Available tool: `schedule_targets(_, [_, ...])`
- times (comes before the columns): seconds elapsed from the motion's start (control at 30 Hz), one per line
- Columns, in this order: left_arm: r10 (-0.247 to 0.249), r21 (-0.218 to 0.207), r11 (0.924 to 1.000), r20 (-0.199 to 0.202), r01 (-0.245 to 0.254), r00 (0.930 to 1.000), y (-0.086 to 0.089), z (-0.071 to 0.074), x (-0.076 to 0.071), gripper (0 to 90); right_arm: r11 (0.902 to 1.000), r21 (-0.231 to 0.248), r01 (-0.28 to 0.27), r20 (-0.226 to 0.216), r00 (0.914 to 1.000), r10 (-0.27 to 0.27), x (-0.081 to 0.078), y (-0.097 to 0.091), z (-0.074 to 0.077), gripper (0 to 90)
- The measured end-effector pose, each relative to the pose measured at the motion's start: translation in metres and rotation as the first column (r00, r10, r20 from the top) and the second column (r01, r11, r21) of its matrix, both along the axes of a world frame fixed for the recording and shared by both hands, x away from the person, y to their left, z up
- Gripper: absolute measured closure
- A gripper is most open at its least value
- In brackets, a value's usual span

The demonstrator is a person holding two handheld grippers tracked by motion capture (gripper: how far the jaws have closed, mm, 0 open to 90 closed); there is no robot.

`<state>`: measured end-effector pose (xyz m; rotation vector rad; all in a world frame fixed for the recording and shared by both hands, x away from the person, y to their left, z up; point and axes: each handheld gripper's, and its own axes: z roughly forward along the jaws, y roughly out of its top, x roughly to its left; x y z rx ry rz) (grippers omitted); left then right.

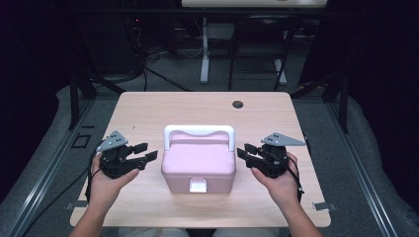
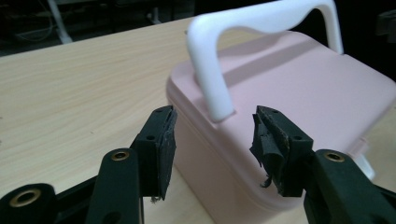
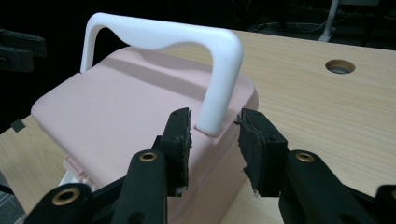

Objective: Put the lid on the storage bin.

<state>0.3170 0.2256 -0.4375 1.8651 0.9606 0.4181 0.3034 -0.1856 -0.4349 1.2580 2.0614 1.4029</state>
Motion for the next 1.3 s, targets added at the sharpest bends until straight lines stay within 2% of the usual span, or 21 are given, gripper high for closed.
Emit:
schedule_targets(0.07, [0.004,-0.003,1.0,-0.007,-0.004,1.0,0.001,-0.002,0.005,47.5,0.9999,0.007,0.009,0.002,1.0,-0.009,0.003,-0.001,0.0,61.9])
schedule_targets(0.17, [0.016,0.004,0.9999,-0.021,-0.015,0.9997,0.006,-0.008,0.009,46.7,0.9995,-0.012,0.03,0.006,0.9995,-0.029,0.005,-0.004,-0.002,60.9])
schedule_targets(0.23, [0.029,-0.006,0.9996,-0.028,-0.029,0.9992,0.01,-0.013,0.011,46.5,0.9992,-0.001,0.041,0.004,0.9992,-0.041,0.006,-0.007,-0.005,60.7])
schedule_targets(0.33, [0.034,0.002,0.9994,-0.04,-0.034,0.9986,0.015,-0.02,0.012,45.3,0.9984,0.004,0.057,0.005,0.9984,-0.057,0.008,-0.012,-0.008,60.5])
schedule_targets(0.53, [-0.001,0.035,0.9994,-0.036,0.002,0.9993,0.017,-0.031,0.01,44.7,0.9958,-0.005,0.091,0.024,0.9955,-0.091,0.008,-0.018,-0.016,59.9])
schedule_targets(0.67, [-0.023,0.053,0.9982,-0.067,0.026,0.9975,0.018,-0.039,0.011,43.5,0.9947,-0.004,0.102,0.008,0.9947,-0.102,0.009,-0.022,-0.025,59.2])
schedule_targets(0.77, [-0.014,0.066,0.9976,-0.087,0.02,0.9961,0.019,-0.044,0.012,42.7,0.9946,0.008,0.104,-0.004,0.9946,-0.104,0.01,-0.024,-0.029,59.0])
schedule_targets(0.97, [0.012,0.052,0.9986,-0.103,-0.006,0.9946,0.023,-0.05,0.014,42.2,0.991,-0.024,0.132,0.011,0.9912,-0.132,0.011,-0.028,-0.038,57.7])
schedule_targets(1.07, [0.036,0.026,0.9991,-0.11,-0.034,0.9933,0.027,-0.053,0.015,41.4,0.989,-0.054,0.138,0.002,0.9904,-0.138,0.013,-0.03,-0.046,57.0])
schedule_targets(1.3, [0.069,0.022,0.9975,-0.129,-0.067,0.9893,0.033,-0.059,0.018,41.1,0.9867,-0.086,0.138,-0.016,0.9901,-0.14,0.018,-0.028,-0.06,55.7])
